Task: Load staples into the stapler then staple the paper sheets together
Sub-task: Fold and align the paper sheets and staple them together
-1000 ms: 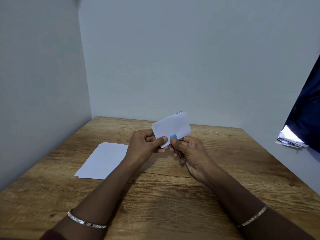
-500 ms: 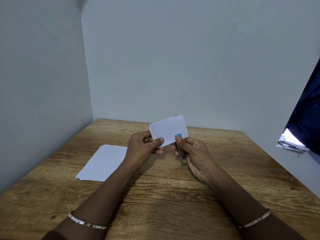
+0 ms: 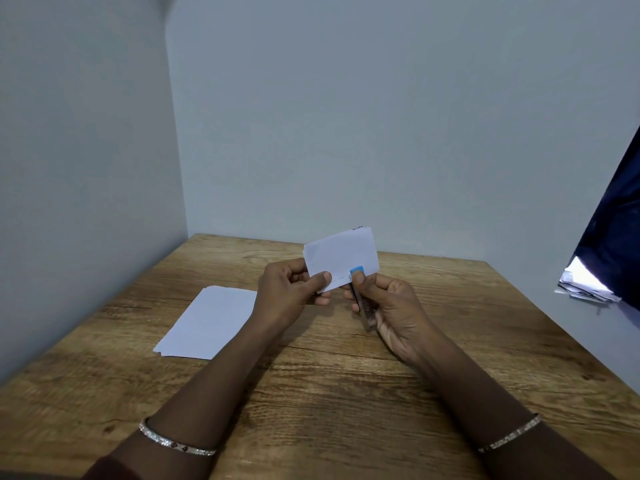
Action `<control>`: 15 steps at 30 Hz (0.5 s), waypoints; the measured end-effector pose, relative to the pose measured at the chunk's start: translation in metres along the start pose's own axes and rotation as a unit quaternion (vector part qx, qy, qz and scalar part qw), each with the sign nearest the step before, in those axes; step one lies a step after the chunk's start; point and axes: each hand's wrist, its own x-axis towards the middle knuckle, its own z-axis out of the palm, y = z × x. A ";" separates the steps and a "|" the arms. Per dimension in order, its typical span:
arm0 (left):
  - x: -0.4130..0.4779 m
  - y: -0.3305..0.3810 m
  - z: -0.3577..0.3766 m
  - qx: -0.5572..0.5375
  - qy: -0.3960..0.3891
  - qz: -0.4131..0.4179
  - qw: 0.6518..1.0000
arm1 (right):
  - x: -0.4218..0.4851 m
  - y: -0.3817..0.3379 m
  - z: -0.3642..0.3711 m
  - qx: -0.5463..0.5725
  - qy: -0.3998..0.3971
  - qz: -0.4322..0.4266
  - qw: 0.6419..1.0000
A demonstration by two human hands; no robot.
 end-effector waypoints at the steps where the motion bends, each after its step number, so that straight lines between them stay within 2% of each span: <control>1: 0.000 0.000 0.000 0.001 -0.003 0.000 1.000 | 0.000 0.000 0.000 0.002 0.001 0.001 1.000; 15: -0.001 0.000 0.002 0.008 -0.014 -0.001 1.000 | 0.001 -0.001 -0.002 -0.039 0.023 0.001 0.999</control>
